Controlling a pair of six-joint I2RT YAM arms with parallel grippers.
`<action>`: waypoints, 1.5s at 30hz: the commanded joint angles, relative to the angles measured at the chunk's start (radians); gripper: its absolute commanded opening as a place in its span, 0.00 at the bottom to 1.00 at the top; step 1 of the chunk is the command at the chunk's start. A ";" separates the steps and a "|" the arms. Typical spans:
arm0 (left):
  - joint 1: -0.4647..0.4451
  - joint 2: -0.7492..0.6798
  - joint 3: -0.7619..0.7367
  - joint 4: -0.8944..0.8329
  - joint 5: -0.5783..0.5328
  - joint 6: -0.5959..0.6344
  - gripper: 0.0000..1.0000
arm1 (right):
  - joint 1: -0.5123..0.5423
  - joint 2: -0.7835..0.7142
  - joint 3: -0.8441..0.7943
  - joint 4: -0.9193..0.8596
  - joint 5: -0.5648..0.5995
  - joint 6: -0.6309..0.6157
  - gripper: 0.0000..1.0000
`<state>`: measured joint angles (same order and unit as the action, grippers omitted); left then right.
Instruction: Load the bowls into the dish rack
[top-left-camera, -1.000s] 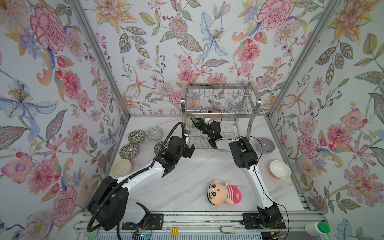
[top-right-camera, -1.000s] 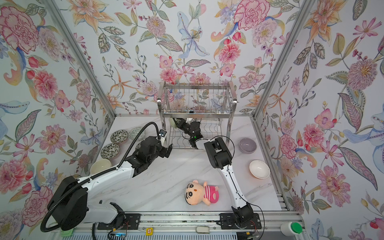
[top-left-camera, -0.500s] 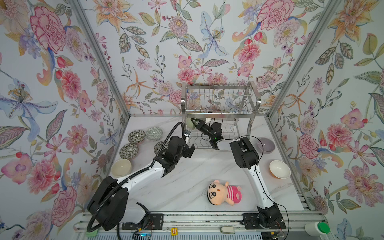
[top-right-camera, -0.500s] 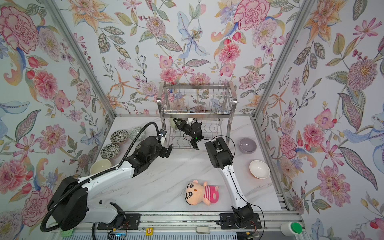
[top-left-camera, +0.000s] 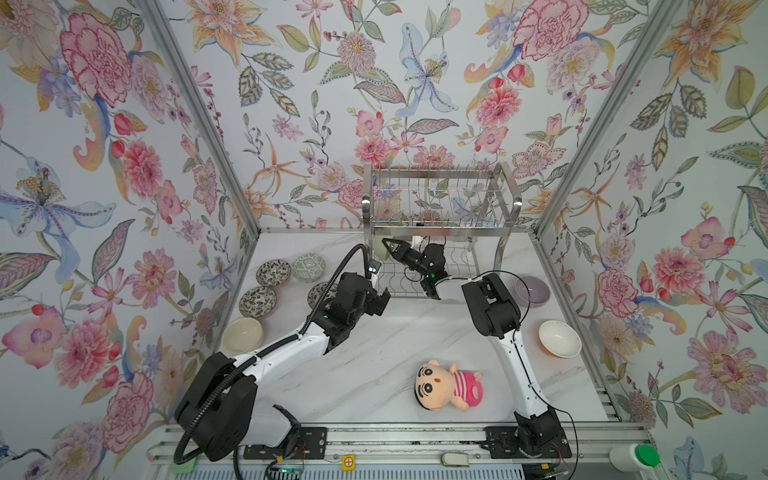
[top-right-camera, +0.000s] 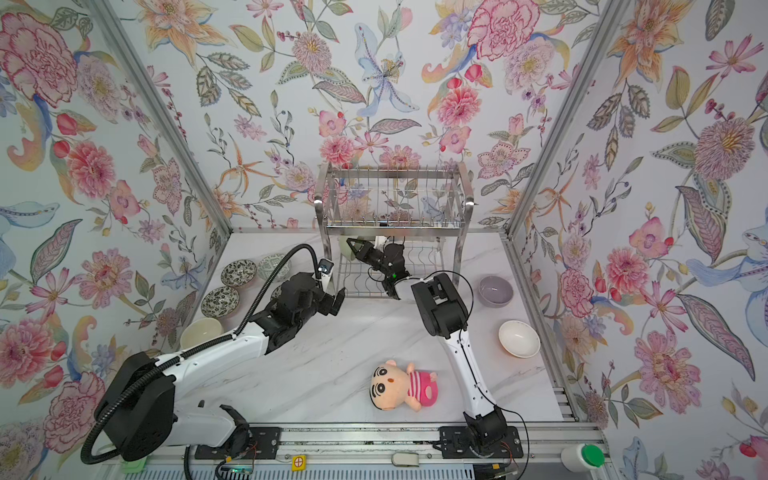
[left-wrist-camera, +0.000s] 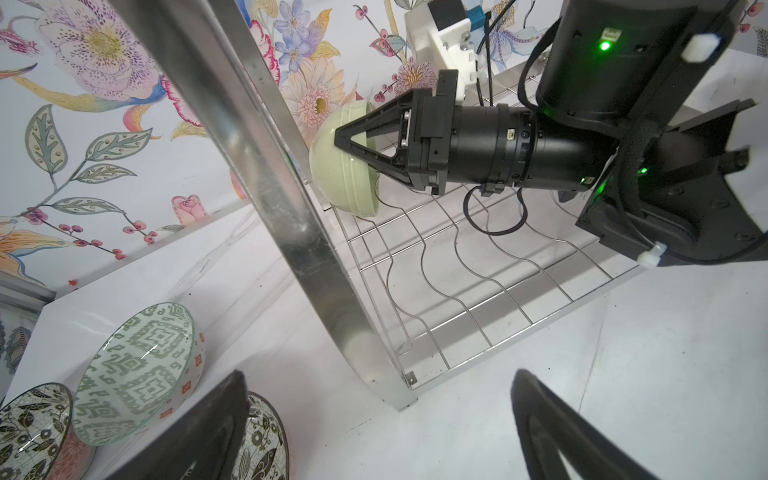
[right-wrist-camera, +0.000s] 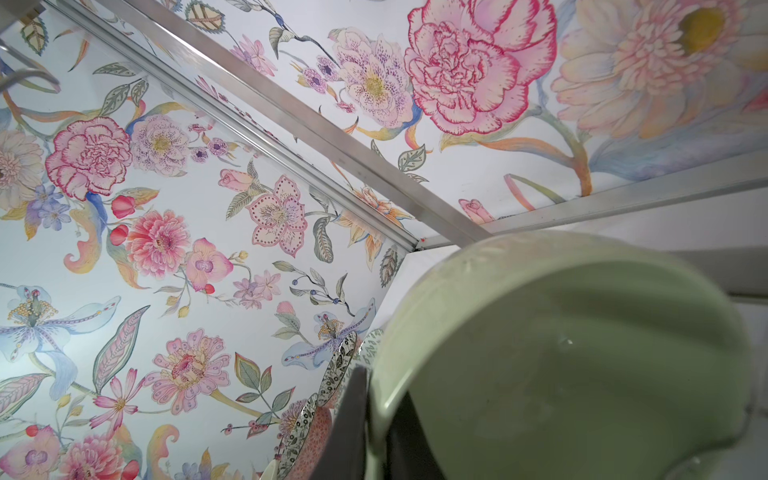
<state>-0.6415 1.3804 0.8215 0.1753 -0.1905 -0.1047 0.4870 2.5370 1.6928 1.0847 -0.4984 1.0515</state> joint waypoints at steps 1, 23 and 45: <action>0.003 -0.001 0.037 -0.022 0.008 -0.003 1.00 | 0.014 -0.038 -0.022 -0.067 -0.074 -0.007 0.13; -0.003 -0.009 0.036 -0.023 0.008 -0.004 0.99 | 0.009 -0.080 -0.036 -0.110 -0.086 -0.034 0.24; -0.008 -0.019 0.036 -0.022 0.012 -0.004 0.99 | 0.001 -0.171 -0.082 -0.240 -0.090 -0.131 0.34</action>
<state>-0.6422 1.3800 0.8318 0.1646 -0.1875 -0.1047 0.4828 2.4336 1.6272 0.8810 -0.5652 0.9707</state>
